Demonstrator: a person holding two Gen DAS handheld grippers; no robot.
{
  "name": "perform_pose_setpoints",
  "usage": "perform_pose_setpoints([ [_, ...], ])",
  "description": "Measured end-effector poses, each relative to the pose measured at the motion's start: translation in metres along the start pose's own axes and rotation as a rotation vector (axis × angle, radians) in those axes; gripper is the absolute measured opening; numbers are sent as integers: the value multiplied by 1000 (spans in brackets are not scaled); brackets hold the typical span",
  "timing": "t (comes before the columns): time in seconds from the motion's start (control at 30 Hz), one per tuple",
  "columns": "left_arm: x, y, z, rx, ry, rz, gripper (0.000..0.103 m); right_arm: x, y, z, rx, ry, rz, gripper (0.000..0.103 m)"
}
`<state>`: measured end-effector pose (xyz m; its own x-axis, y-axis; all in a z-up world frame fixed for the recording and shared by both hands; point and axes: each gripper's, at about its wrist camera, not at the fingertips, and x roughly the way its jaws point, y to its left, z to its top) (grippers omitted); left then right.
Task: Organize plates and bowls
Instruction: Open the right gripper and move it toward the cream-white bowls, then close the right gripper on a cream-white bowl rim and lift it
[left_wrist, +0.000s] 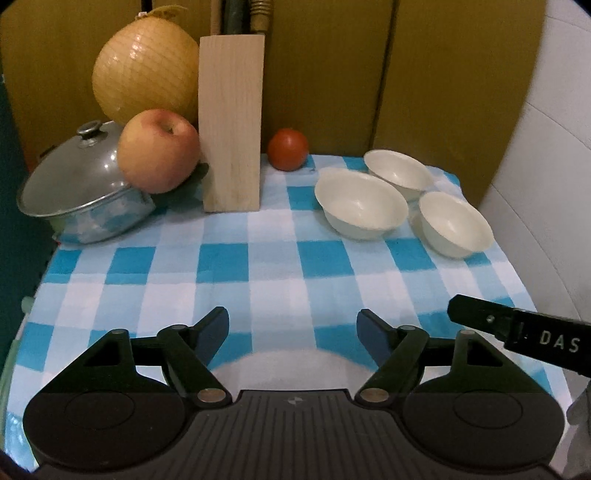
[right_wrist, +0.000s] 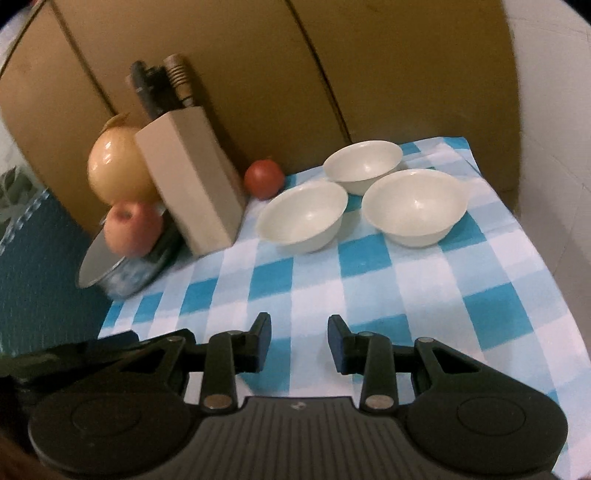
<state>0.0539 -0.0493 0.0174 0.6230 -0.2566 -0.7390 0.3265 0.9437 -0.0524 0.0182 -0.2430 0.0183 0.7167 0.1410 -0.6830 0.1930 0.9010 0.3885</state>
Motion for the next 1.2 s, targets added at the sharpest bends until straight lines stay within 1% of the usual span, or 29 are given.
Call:
perform_pose_setpoints([
  [0.1, 12, 0, 16, -19, 8, -11, 82, 14, 2, 19, -9, -23, -22, 33],
  [0.17, 23, 1, 28, -49, 16, -14, 82, 26, 1, 32, 7, -32, -30, 33],
  [0.23, 33, 3, 40, -72, 17, -16, 82, 40, -2, 44, 37, -22, -30, 33],
  [0.33, 50, 3, 55, -81, 18, 3, 81, 58, -6, 57, 73, -7, -41, 33],
  [0.4, 61, 2, 65, -90, 18, 2, 81, 68, -7, 62, 85, -1, -54, 33],
  [0.53, 86, -2, 84, -106, 37, -22, 82, 88, -16, 70, 130, 26, -81, 33],
  [0.67, 111, -7, 95, -113, 55, -26, 81, 105, -28, 71, 220, 69, -46, 33],
  [0.77, 127, -9, 95, -104, 81, -13, 80, 114, -29, 74, 224, 73, -44, 33],
  [0.83, 136, -9, 96, -98, 94, -10, 78, 120, -29, 75, 224, 77, -50, 32],
  [0.93, 146, -10, 93, -91, 116, 13, 70, 134, -29, 74, 231, 102, -57, 32],
  [1.0, 151, -9, 94, -89, 123, 16, 64, 140, -29, 73, 232, 117, -49, 29],
  [1.03, 151, -7, 94, -89, 125, 13, 63, 142, -28, 73, 226, 118, -50, 25],
  [1.07, 152, -7, 94, -88, 129, 5, 59, 143, -28, 73, 217, 118, -52, 22],
  [1.1, 153, -7, 94, -82, 135, -5, 52, 144, -27, 73, 214, 123, -51, 20],
  [1.13, 155, -8, 93, -74, 141, -10, 48, 145, -26, 73, 214, 129, -46, 18],
  [1.17, 155, -10, 92, -65, 148, -11, 41, 145, -26, 74, 213, 132, -41, 16],
  [1.2, 156, -11, 91, -60, 155, -10, 36, 144, -26, 74, 208, 133, -36, 15],
])
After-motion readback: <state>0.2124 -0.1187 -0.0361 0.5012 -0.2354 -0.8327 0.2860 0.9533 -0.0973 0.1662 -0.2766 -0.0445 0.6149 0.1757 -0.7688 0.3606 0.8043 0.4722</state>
